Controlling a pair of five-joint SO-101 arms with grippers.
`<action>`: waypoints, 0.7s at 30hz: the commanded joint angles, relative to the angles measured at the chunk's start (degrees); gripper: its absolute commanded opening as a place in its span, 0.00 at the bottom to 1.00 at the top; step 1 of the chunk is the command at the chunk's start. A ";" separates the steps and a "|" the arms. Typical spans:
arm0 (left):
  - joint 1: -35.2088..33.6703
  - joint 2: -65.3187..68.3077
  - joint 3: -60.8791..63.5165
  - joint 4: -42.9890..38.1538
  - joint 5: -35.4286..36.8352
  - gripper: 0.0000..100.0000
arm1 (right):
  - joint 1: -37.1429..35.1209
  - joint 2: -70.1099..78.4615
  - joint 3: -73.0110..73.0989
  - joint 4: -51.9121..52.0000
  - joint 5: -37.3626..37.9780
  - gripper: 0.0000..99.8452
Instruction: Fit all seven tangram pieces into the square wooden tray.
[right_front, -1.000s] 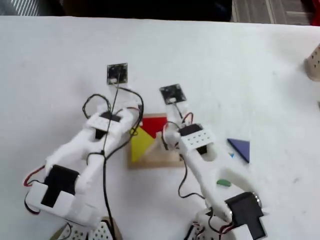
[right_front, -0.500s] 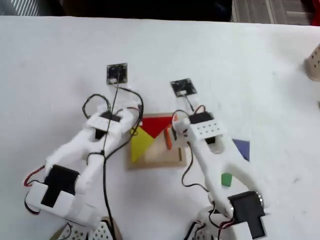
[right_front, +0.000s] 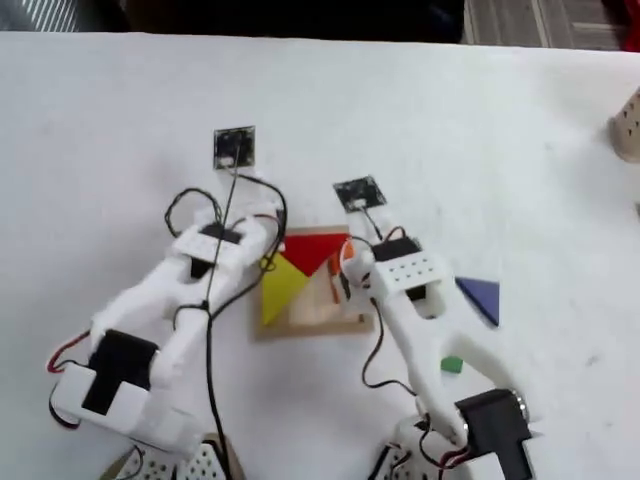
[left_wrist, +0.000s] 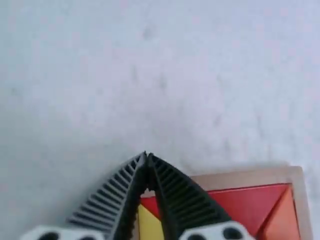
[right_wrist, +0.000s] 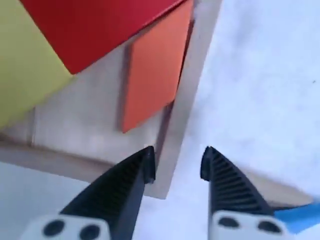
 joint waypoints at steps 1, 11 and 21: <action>0.40 -0.22 0.00 -1.05 -0.53 0.02 | -0.31 -2.15 1.85 -3.38 1.14 0.15; 0.31 -0.22 0.00 -0.97 -0.53 0.02 | 0.13 -2.15 4.40 -6.90 4.66 0.04; 0.31 -0.22 0.00 -0.97 -0.53 0.02 | 5.93 -2.86 4.66 3.82 12.57 0.02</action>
